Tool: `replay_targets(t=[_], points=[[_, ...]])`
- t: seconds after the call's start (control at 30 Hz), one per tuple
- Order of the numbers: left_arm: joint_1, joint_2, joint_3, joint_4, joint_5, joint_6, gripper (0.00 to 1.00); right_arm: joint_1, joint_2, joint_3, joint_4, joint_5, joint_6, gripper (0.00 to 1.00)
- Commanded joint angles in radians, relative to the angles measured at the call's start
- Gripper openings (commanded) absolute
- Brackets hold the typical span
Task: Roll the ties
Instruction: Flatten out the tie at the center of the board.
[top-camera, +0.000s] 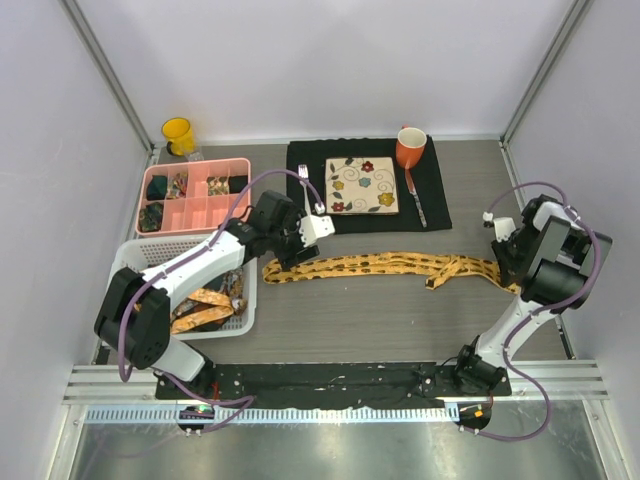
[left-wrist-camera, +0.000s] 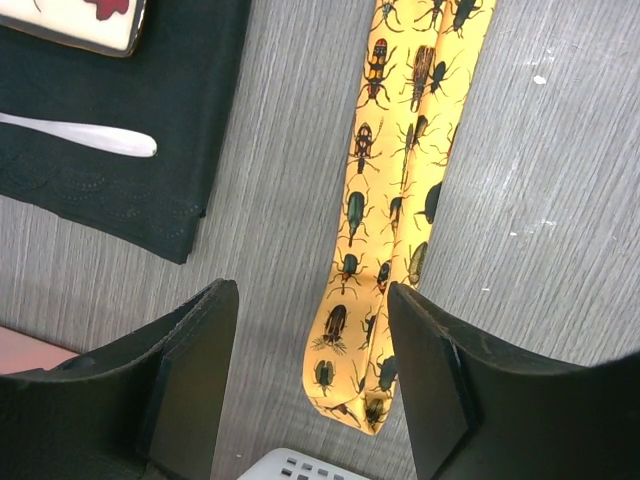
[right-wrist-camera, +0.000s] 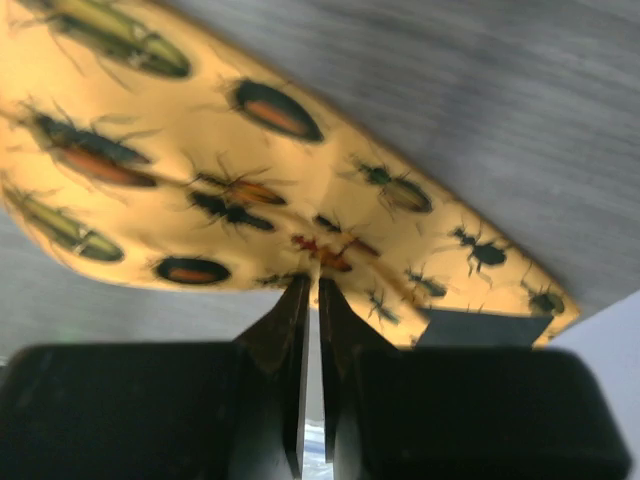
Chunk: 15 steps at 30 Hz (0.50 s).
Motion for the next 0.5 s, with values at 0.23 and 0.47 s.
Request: replay_targets(t=[0.23,0.47], points=[[-0.002,-0.056,-0.031,0.008,-0.018,-0.005,0.65,-0.073,0.122,0.17,0.144,0.162,-0.093,0.11],[-0.002,-0.091,-0.054,0.031,-0.032,-0.051,0.66,-0.058,-0.016,0.244,-0.071,-0.097,-0.125,0.24]])
